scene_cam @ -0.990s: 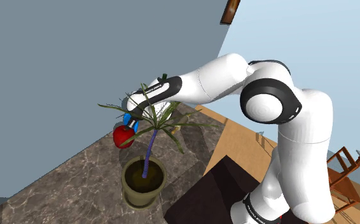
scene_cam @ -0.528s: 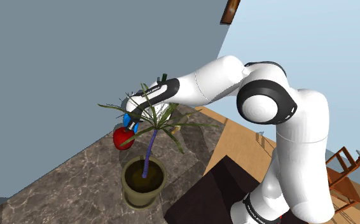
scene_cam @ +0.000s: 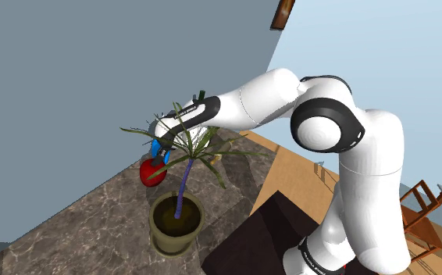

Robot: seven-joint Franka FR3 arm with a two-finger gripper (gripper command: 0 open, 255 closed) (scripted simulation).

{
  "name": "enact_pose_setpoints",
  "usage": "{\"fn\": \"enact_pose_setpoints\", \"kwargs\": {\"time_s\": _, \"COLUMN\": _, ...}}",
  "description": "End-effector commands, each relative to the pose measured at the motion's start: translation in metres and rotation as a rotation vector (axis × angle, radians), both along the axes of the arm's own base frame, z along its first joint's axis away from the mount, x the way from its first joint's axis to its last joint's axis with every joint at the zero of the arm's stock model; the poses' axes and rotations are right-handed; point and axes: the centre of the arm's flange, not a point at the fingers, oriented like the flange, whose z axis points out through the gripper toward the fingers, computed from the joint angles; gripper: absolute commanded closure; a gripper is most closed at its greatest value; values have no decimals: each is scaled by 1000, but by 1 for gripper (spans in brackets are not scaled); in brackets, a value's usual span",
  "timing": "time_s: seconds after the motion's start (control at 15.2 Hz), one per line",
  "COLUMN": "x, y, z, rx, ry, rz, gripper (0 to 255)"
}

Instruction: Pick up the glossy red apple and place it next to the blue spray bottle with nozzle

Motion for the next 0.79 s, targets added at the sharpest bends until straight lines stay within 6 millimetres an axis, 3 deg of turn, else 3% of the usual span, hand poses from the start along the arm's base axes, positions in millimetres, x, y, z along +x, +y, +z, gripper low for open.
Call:
{"fn": "enact_pose_setpoints", "kwargs": {"time_s": 0.0, "x": -4, "y": -3, "z": 12, "rx": 0, "ry": 0, "rz": 0, "gripper": 0}}
{"fn": "enact_pose_setpoints", "kwargs": {"time_s": 0.2, "x": -17, "y": -11, "z": 46, "rx": 0, "ry": 0, "rz": 0, "gripper": 0}}
{"fn": "enact_pose_setpoints", "kwargs": {"time_s": 0.73, "x": -17, "y": -11, "z": 46, "rx": 0, "ry": 0, "rz": 0, "gripper": 0}}
